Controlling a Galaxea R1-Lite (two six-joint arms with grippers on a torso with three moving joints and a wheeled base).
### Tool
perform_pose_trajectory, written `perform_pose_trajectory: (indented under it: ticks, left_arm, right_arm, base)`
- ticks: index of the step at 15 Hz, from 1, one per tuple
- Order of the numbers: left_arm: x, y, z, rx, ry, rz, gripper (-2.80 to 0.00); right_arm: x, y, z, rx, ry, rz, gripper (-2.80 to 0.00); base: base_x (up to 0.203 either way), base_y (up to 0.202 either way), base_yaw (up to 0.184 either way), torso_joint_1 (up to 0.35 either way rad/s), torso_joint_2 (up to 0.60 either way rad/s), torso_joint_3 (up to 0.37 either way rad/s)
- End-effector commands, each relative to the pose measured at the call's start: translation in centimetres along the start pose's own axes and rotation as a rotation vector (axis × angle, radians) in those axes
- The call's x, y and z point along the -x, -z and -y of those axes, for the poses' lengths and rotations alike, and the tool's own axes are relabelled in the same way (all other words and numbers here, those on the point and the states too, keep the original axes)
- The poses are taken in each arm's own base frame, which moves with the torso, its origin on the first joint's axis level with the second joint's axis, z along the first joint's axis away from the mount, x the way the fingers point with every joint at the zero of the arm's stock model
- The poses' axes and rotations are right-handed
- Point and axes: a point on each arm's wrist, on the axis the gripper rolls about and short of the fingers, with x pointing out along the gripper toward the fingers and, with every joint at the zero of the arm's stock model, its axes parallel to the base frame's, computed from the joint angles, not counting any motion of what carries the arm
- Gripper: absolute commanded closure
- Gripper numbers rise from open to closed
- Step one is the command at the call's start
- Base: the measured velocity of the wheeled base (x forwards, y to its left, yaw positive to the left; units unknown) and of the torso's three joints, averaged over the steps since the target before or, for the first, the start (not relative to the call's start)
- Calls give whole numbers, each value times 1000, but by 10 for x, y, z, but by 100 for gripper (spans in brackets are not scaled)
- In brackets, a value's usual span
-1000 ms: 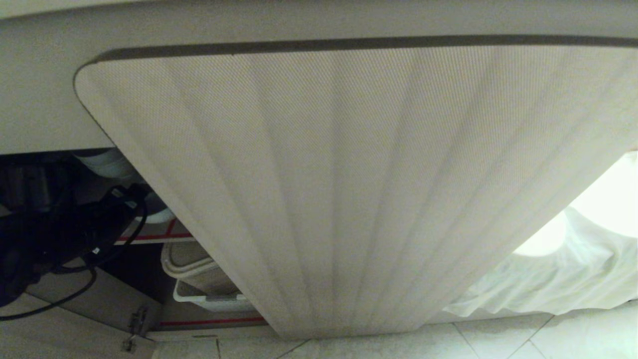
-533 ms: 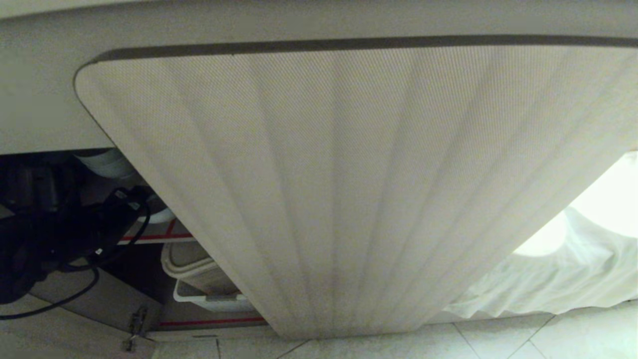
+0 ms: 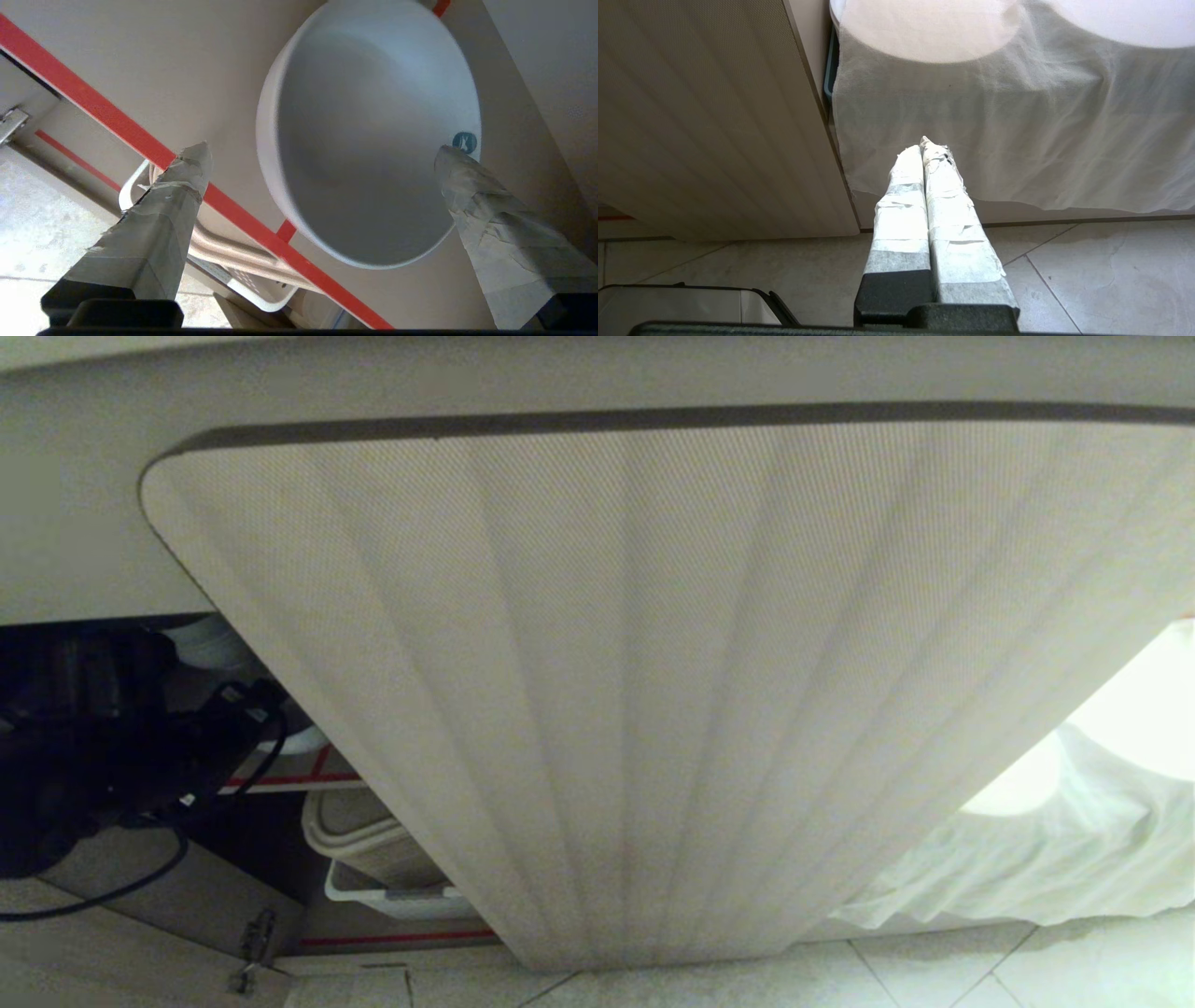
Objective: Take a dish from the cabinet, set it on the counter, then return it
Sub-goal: Take the bowl from the cabinet
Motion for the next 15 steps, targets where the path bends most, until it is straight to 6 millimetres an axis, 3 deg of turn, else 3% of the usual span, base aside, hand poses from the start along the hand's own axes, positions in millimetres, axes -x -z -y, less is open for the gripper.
perform_pose_trajectory:
  ticks: [1, 15]
  left_arm:
    - [-2, -3, 4, 5, -6, -3, -280]
    - [-9, 0, 1, -8, -28, -23, -280]
  right_arm:
    - [0, 0, 0, 0, 0, 0, 0]
    - [0, 0, 0, 0, 0, 0, 0]
  base:
    - [0, 0, 0, 0, 0, 0]
    - [0, 0, 0, 0, 0, 0]
